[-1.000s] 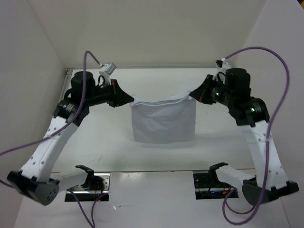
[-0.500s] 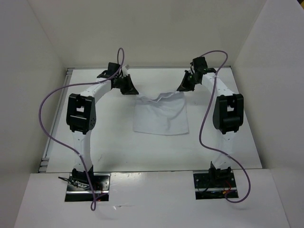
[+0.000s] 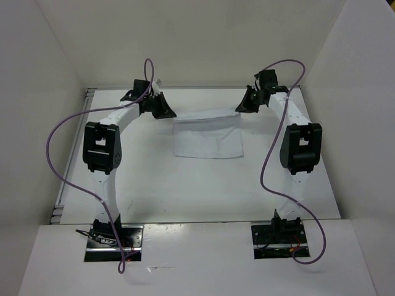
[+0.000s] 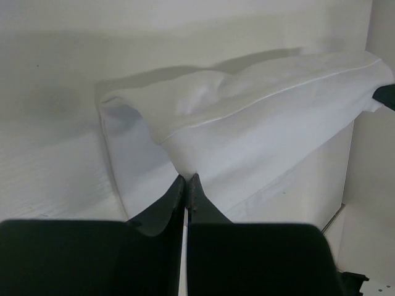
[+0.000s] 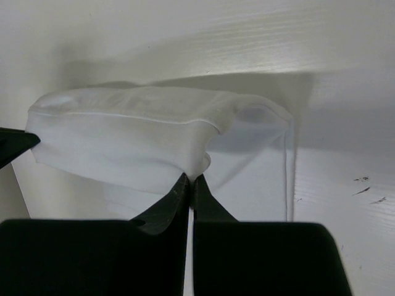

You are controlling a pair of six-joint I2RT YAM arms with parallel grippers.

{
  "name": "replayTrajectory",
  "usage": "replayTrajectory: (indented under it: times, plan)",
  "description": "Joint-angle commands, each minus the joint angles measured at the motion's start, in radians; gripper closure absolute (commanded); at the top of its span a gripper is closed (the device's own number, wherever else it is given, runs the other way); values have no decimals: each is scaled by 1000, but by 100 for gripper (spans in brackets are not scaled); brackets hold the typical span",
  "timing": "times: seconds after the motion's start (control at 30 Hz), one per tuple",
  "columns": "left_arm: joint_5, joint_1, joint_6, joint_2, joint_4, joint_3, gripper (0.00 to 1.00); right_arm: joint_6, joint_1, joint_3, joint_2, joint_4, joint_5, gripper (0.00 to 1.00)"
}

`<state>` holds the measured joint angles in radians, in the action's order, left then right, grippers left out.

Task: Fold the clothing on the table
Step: Fold the skirt

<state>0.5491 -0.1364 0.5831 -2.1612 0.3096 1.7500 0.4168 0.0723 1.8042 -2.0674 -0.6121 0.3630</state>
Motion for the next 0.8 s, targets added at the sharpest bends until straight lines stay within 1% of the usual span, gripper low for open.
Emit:
replayTrajectory:
  times: [0.0, 0.17, 0.27, 0.3, 0.4, 0.57, 0.67, 0.77]
  plan:
    - [9, 18, 3, 76, -46, -49, 100, -35, -26, -34, 87, 40, -21, 100]
    - [58, 18, 14, 167, -76, -213, 100, -35, -26, -143, 173, -18, -21, 99]
    - [67, 8, 23, 266, -101, -317, 100, -44, -26, -241, 228, -28, -21, 99]
    - [68, 8, 23, 287, -101, -337, 100, -44, -26, -262, 268, -28, -21, 99]
    - [68, -3, 9, 327, -81, -379, 100, -44, -26, -331, 309, -58, -45, 99]
    - [68, -25, -2, 373, -61, -466, 100, -53, -26, -407, 329, -118, -45, 99]
    - [68, -35, -2, 396, -61, -523, 100, -53, -26, -437, 339, -146, -82, 99]
    - [29, -45, -12, 406, -40, -569, 100, -53, -26, -474, 328, -173, -102, 99]
